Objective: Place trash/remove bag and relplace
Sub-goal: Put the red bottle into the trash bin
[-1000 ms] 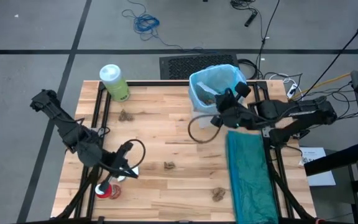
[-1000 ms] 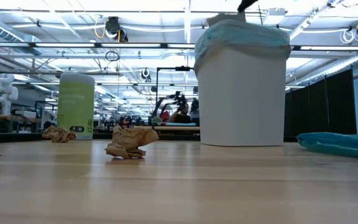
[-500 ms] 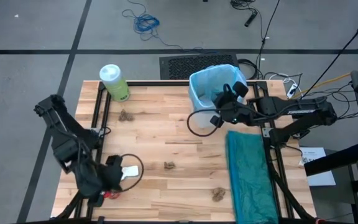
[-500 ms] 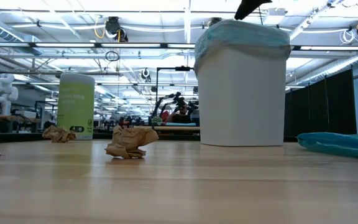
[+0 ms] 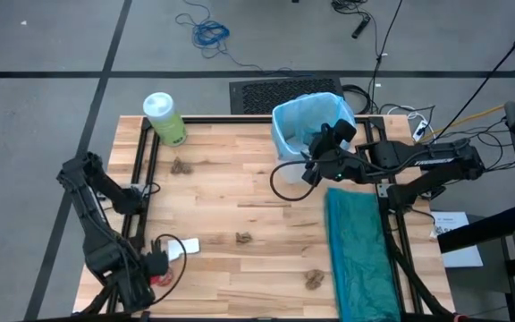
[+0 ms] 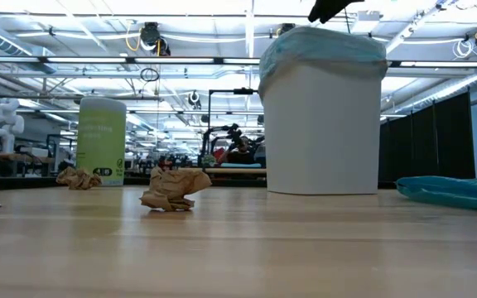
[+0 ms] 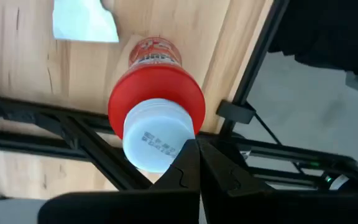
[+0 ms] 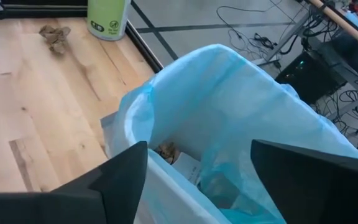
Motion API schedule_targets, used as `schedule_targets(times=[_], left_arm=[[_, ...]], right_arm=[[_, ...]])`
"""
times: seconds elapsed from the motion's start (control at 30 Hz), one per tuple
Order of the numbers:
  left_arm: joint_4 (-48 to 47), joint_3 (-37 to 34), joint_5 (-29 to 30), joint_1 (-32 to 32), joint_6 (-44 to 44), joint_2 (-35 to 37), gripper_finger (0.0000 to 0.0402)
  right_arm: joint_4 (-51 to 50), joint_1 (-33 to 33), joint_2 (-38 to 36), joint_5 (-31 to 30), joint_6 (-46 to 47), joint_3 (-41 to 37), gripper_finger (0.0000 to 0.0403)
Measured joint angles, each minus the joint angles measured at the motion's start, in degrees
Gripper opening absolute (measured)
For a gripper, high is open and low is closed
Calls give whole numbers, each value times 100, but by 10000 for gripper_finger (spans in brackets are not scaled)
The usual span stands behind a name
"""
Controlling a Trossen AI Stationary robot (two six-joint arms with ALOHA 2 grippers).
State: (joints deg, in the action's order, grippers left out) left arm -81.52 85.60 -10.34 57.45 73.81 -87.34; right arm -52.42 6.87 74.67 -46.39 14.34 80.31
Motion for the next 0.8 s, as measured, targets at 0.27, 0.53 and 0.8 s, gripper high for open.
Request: schedule_targets(times=[0.27,0.53,0.8], left_arm=[[-12,28,4,97,984,-23,0],[-55,398,309,141,1138,-32,0],[-5,472,193,71,1248,-32,20]], right_arm=[[0,0,0,13,-40,0,282],[-15,0,0,26,-42,0,283],[-48,0,0,26,-45,0,283]])
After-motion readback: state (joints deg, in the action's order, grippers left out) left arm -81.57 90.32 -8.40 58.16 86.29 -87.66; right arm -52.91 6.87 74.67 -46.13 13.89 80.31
